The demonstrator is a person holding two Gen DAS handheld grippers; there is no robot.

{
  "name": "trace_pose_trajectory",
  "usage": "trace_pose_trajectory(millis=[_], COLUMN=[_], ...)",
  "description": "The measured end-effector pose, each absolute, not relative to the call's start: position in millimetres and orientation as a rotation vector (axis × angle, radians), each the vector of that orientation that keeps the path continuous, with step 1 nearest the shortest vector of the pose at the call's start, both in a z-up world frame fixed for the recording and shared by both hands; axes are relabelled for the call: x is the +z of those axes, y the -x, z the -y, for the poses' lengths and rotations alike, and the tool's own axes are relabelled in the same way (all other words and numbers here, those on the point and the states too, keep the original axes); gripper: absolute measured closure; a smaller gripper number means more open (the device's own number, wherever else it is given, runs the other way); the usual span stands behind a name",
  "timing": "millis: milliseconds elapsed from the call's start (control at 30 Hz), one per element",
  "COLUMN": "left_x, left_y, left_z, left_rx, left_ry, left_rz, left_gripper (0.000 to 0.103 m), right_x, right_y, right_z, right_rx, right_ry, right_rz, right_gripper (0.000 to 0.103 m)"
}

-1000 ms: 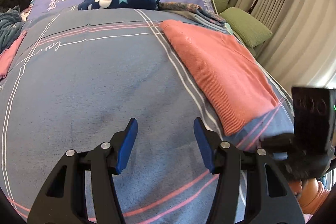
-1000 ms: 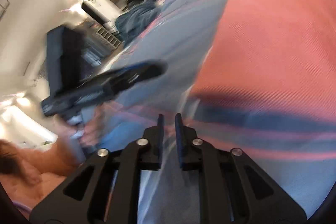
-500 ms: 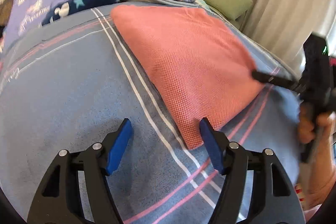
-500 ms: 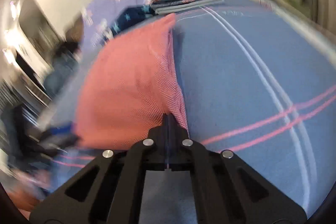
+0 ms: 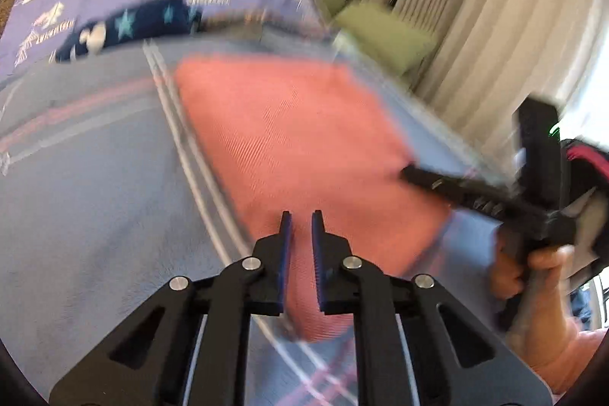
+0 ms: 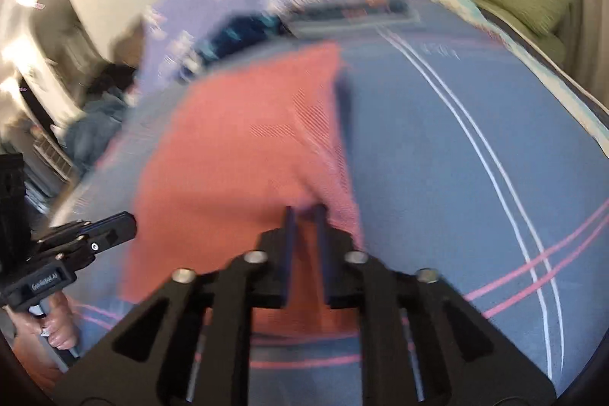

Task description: Fold small clothes

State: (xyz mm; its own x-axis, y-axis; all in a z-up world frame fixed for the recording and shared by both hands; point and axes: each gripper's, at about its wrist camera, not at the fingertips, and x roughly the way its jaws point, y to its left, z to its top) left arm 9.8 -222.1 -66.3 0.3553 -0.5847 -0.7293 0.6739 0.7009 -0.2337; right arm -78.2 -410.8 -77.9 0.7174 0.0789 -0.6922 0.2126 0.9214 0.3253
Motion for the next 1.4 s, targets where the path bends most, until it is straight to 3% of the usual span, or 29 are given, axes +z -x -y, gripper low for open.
trace_pose_trajectory(millis=[133, 267, 500, 567, 733, 1000, 1067, 1100, 1167, 1200, 1233, 1400], left_x=[-75, -60, -46, -60, -64, -58, -55, -52, -46, -41, -37, -49], left_y=[-18, -14, -42, -56, -51, -44, -44, -45, -49, -54, -58, -99], left_z=[214, 205, 232, 239, 246, 248, 248, 246, 241, 233, 228, 209], left_rx=[-0.838, -0.857, -0.842, -0.816, -0.823, -0.806, -0.805, -0.8, -0.786, -0.765, -0.745, -0.744], left_ry=[-0.039, -0.008, -0.051, -0.063, -0.126, -0.157, -0.151, -0.142, -0.114, -0.089, -0.07, 0.06], left_rz=[-0.922, -0.887, -0.83, -0.884, -0.852, -0.818, -0.811, -0.807, -0.797, -0.779, -0.763, -0.908], left_gripper=[0.093, 0.093, 0.083, 0.084, 0.083, 0.079, 0.079, 0.077, 0.061, 0.04, 0.032, 0.031], right_x=[-71, -51, -44, -66, -70, -49, -47, -48, -51, -53, -56, -66], right_y=[82, 76, 24, 8, 13, 36, 38, 38, 37, 36, 34, 21], right_z=[406, 405, 414, 418, 418, 434, 440, 443, 450, 453, 458, 468], right_rx=[-0.07, -0.007, -0.019, -0.072, -0.055, -0.049, -0.028, -0.024, -0.008, 0.008, 0.025, 0.123], right_ry=[-0.351, -0.343, -0.311, -0.302, -0.286, -0.339, -0.343, -0.348, -0.374, -0.394, -0.42, -0.508], right_rz=[-0.776, -0.717, -0.76, -0.84, -0.789, -0.74, -0.742, -0.749, -0.773, -0.784, -0.793, -0.818], right_gripper=[0.094, 0.081, 0.078, 0.077, 0.075, 0.054, 0.044, 0.039, 0.032, 0.03, 0.027, 0.024])
